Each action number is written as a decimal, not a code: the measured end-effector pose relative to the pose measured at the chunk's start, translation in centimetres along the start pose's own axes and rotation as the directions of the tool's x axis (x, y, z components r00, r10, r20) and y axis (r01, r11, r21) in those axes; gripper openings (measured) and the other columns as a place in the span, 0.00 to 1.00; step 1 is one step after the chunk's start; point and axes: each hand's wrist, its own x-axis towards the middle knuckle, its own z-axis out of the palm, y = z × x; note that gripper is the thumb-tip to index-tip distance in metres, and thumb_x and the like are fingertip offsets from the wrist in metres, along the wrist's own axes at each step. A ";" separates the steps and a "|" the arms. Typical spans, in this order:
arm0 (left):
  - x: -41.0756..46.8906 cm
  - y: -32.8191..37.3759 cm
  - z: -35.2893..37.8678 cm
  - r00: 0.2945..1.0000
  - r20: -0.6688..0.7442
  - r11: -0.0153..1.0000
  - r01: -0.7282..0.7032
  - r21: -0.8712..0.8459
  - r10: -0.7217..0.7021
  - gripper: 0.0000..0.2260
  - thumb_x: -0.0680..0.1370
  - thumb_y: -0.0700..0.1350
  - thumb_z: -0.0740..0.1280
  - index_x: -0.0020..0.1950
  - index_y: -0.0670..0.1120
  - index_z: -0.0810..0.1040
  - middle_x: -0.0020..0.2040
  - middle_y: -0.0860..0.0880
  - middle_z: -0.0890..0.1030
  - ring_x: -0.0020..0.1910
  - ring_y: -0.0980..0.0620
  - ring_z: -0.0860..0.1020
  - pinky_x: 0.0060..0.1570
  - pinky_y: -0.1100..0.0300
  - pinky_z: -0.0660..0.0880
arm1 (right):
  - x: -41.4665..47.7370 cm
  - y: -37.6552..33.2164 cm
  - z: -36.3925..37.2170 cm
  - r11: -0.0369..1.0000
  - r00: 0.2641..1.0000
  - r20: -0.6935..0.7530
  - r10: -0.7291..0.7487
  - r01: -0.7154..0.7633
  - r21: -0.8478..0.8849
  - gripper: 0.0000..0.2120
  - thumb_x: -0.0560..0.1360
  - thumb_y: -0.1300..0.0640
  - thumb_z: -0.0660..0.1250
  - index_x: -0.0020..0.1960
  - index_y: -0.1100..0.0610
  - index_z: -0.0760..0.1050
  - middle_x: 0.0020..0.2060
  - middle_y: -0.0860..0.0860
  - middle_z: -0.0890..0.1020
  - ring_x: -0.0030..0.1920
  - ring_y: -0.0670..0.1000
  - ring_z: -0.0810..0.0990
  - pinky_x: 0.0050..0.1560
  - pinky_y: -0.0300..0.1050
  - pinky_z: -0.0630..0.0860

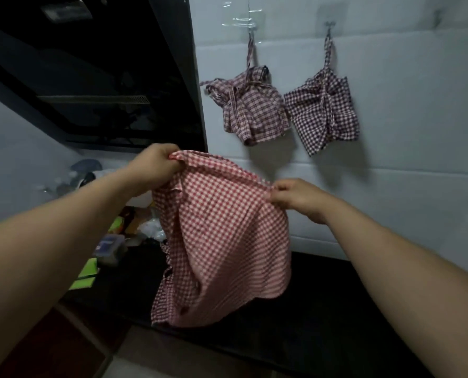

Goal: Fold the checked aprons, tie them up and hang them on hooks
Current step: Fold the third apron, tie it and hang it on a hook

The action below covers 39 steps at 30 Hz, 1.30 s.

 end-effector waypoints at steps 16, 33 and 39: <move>1.5 3.9 7.2 0.966 0.139 0.976 -0.216 -0.040 0.220 0.03 0.78 0.42 0.71 0.45 0.44 0.82 0.44 0.46 0.86 0.47 0.45 0.84 0.50 0.46 0.81 | -3.2 -4.9 -6.0 0.716 0.998 0.061 0.014 0.033 -0.698 0.07 0.74 0.48 0.76 0.46 0.51 0.82 0.47 0.47 0.85 0.46 0.47 0.82 0.46 0.40 0.76; -3.7 0.7 7.3 0.992 0.090 0.987 -0.102 0.122 0.092 0.08 0.81 0.42 0.68 0.43 0.42 0.81 0.37 0.45 0.80 0.39 0.45 0.79 0.33 0.56 0.66 | -14.3 0.9 -10.6 0.889 0.752 -0.658 0.035 -0.324 -0.324 0.09 0.74 0.57 0.68 0.43 0.60 0.85 0.43 0.58 0.86 0.47 0.58 0.84 0.49 0.48 0.78; -7.4 0.6 4.9 0.999 0.021 0.989 -0.025 -0.147 0.028 0.09 0.80 0.45 0.69 0.47 0.40 0.85 0.43 0.42 0.86 0.44 0.43 0.83 0.40 0.54 0.75 | -20.3 -1.5 -7.5 0.980 0.600 -0.776 0.196 -0.153 0.130 0.07 0.73 0.62 0.68 0.45 0.61 0.85 0.41 0.55 0.87 0.47 0.57 0.87 0.57 0.56 0.83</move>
